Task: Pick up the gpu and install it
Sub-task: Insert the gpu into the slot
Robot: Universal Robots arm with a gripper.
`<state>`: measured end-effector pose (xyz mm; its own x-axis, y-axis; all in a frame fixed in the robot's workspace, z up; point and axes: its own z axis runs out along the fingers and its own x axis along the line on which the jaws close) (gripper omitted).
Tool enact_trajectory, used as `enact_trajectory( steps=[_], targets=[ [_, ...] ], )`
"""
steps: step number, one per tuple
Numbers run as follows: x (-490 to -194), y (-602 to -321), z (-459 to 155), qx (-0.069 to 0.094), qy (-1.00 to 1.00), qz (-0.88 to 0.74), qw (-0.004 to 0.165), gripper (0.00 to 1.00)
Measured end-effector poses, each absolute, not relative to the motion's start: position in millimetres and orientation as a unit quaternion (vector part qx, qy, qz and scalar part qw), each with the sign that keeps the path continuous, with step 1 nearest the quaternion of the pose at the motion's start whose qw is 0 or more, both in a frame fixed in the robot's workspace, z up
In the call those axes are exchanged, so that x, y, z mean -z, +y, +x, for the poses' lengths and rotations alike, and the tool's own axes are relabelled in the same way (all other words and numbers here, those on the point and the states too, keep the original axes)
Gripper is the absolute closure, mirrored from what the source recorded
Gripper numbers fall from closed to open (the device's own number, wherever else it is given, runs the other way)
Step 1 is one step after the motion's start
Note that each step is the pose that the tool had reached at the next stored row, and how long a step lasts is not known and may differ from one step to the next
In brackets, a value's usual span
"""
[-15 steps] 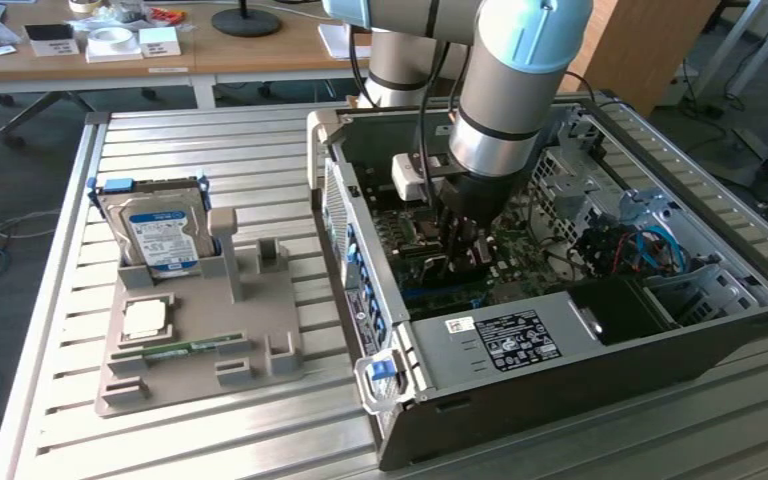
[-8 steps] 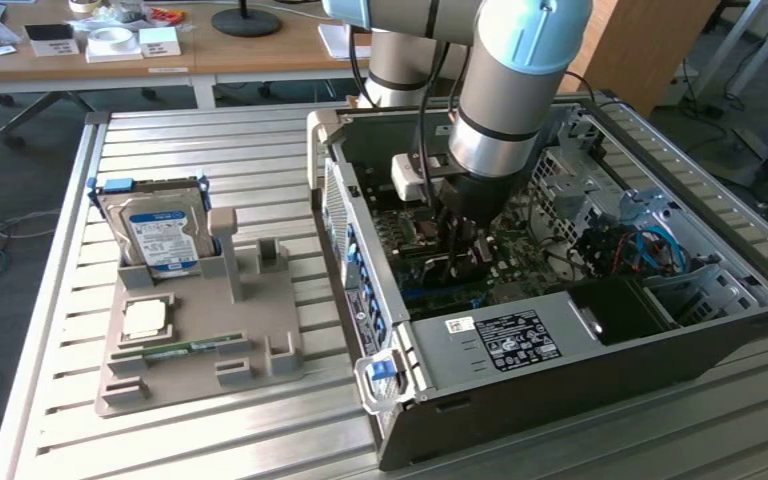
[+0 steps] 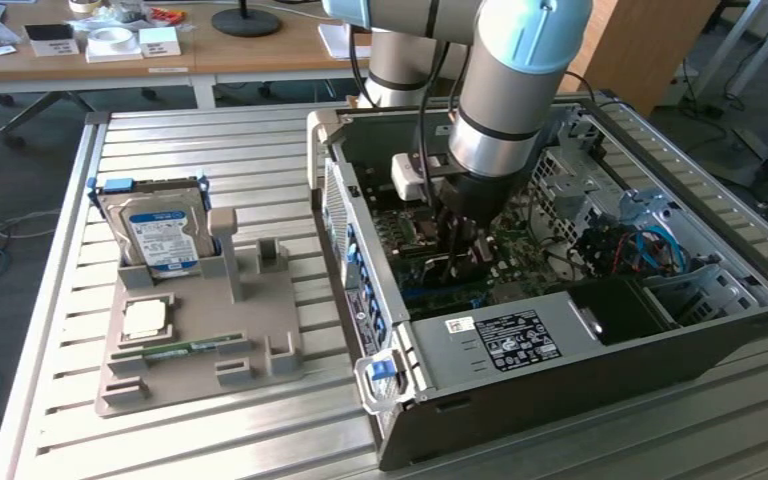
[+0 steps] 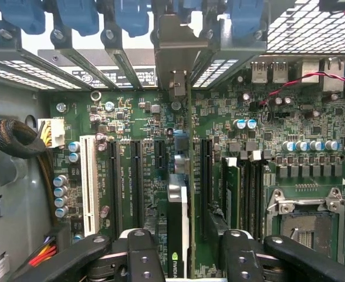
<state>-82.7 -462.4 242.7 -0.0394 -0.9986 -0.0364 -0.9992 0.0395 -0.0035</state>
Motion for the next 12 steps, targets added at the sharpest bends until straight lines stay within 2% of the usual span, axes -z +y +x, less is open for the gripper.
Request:
enact_trajectory(
  steps=[12],
  targets=[
    [-253.5,-461.2,-82.7,-0.011,0.721,-0.693,0.014,0.54]
  ],
)
